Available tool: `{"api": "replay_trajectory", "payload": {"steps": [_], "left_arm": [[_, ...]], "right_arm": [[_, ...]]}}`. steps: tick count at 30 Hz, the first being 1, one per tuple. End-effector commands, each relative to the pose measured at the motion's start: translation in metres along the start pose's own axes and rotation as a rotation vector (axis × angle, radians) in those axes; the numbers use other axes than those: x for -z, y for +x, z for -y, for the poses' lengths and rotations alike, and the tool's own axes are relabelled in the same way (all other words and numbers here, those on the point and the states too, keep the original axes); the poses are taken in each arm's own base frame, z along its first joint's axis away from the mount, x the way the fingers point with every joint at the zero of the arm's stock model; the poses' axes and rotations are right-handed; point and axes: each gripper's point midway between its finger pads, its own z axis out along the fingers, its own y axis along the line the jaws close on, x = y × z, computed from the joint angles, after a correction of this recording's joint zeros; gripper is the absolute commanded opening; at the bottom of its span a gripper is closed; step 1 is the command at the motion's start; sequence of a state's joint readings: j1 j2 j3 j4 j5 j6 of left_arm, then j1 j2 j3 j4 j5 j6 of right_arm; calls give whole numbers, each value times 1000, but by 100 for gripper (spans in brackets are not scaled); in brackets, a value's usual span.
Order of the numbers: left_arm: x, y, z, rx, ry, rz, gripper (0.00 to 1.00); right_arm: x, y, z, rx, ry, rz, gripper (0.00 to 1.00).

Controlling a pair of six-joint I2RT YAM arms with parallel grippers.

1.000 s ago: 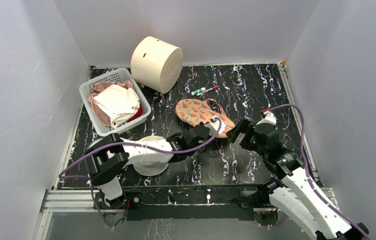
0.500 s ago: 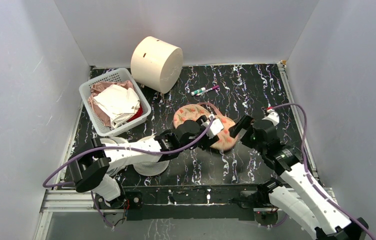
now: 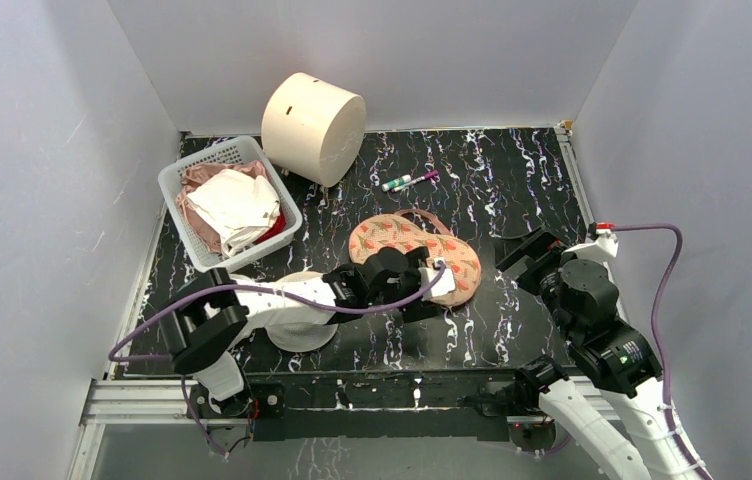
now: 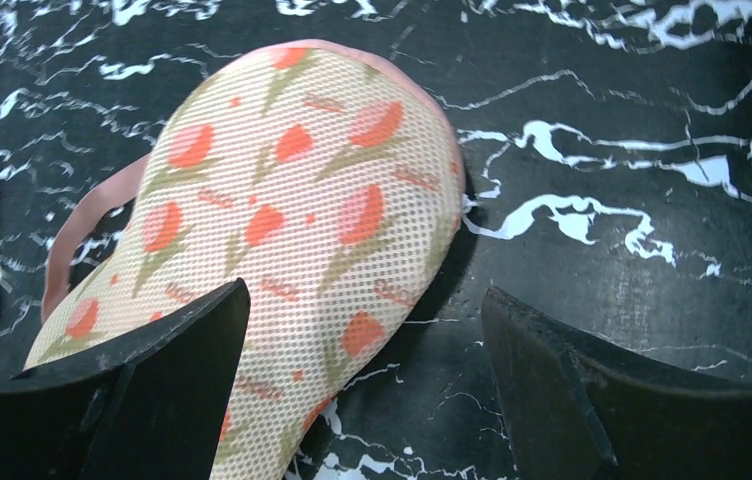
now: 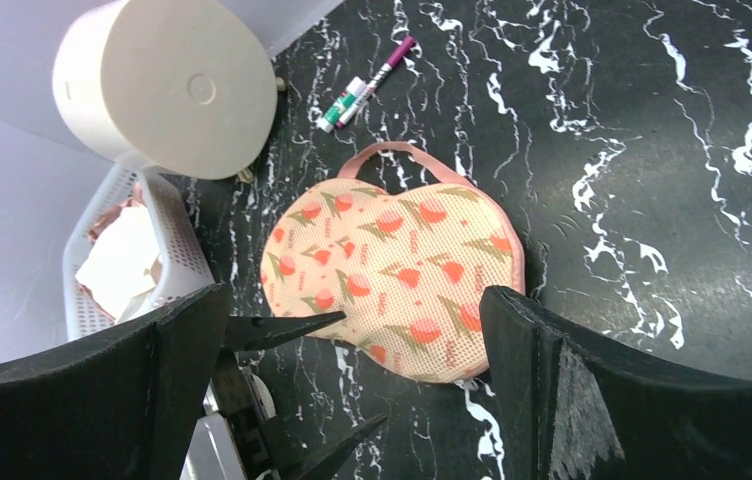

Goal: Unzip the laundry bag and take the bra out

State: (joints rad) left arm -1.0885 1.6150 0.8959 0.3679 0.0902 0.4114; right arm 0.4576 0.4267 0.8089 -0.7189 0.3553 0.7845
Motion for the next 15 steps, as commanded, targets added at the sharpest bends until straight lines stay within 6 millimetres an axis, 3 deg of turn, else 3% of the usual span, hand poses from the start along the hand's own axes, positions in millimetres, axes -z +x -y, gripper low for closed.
{"api": "replay_trajectory", "payload": {"steps": [1, 10, 15], "left_arm": [[-11, -11, 19, -94, 104, 97, 82], [-35, 17, 35, -92, 161, 59, 84], [-46, 32, 20, -83, 84, -29, 76]], "right_arm": [[9, -17, -2, 13, 5, 43, 98], [17, -21, 3, 21, 10, 64, 98], [15, -16, 2, 23, 3, 49, 98]]}}
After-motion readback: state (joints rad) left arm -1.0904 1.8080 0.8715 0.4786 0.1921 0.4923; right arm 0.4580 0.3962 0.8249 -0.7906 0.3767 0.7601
